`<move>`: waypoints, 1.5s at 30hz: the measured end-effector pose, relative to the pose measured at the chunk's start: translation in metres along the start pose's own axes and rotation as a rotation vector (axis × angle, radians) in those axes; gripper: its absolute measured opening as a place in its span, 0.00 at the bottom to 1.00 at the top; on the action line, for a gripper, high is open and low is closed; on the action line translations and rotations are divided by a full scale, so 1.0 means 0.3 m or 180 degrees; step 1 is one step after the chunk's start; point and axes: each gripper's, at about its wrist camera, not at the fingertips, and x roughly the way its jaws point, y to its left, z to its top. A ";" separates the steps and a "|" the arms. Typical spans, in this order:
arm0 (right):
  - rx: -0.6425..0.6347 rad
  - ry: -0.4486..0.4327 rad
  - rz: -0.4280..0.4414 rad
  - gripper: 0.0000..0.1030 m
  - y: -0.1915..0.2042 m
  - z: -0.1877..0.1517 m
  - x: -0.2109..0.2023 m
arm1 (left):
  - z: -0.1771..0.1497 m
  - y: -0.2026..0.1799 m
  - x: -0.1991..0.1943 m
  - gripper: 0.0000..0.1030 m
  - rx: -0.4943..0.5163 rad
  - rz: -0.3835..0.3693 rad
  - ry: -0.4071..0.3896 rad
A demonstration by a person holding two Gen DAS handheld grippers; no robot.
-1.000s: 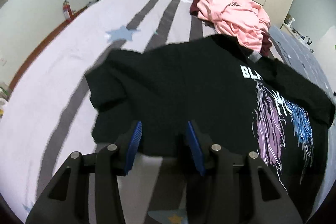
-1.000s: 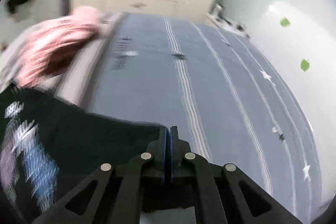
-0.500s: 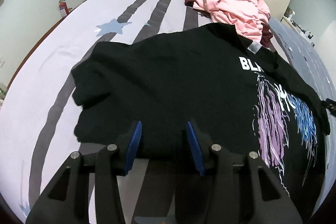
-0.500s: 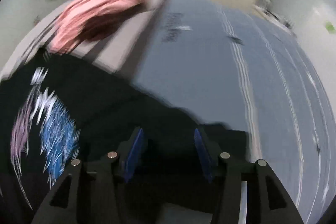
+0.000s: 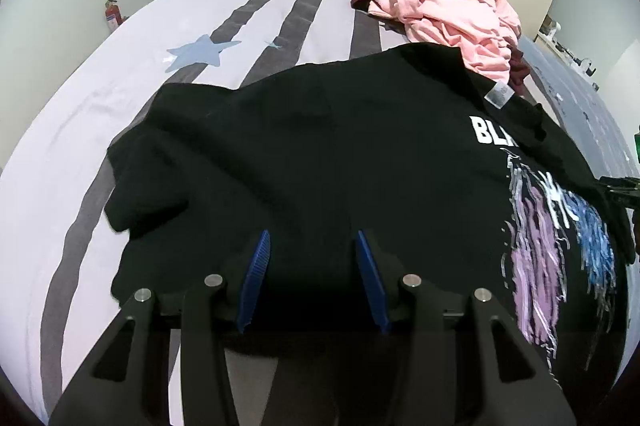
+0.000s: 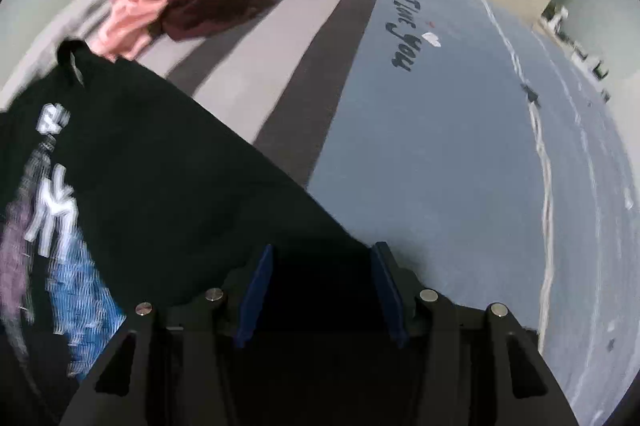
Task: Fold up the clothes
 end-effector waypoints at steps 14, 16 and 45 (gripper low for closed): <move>0.0543 -0.0563 -0.0791 0.00 -0.135 0.259 -0.029 | 0.116 0.032 0.040 0.41 -0.0018 -0.0063 -0.0124; 0.0489 -0.0622 -0.0627 0.00 -0.098 0.237 -0.062 | 0.135 0.029 0.055 0.41 -0.0037 -0.0130 -0.0109; 0.0447 -0.0786 -0.0313 0.40 -0.061 0.057 -0.080 | 0.690 -0.664 0.336 0.41 0.1005 -0.0729 -0.0251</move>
